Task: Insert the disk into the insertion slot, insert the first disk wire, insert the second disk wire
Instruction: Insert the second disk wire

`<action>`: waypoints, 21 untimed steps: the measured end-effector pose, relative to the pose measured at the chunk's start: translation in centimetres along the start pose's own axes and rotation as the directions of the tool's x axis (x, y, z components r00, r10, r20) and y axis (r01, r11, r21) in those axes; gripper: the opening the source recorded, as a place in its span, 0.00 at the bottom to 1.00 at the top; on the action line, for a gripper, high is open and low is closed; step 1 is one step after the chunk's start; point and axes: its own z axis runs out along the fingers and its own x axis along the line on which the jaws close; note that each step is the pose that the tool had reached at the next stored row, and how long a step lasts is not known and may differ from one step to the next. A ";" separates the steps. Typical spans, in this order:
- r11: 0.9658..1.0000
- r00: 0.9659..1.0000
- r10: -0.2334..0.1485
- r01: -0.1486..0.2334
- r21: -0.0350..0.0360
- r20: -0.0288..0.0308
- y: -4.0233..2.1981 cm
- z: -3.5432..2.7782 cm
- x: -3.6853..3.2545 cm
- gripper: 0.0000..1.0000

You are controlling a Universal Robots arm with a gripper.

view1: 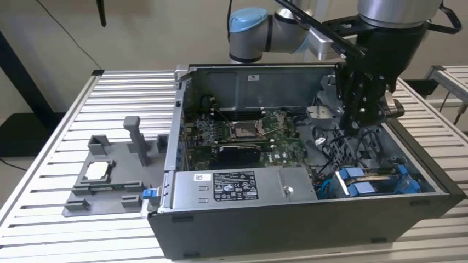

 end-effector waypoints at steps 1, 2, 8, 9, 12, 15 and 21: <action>1.000 1.000 -0.001 0.001 0.000 -0.006 0.00 0.00 0.00 0.18; 1.000 1.000 -0.002 0.002 -0.001 -0.011 0.00 0.00 0.00 0.18; 1.000 0.999 -0.007 0.007 -0.003 -0.044 0.01 0.03 0.00 0.18; 1.000 0.999 -0.008 0.007 -0.003 -0.049 0.02 0.06 -0.02 0.18; 1.000 0.999 -0.008 0.007 -0.003 -0.050 0.08 0.19 -0.13 0.18; 1.000 0.999 -0.007 0.007 -0.001 -0.050 0.12 0.33 -0.22 0.18; 1.000 0.998 -0.008 0.008 0.000 -0.056 0.16 0.52 -0.24 0.26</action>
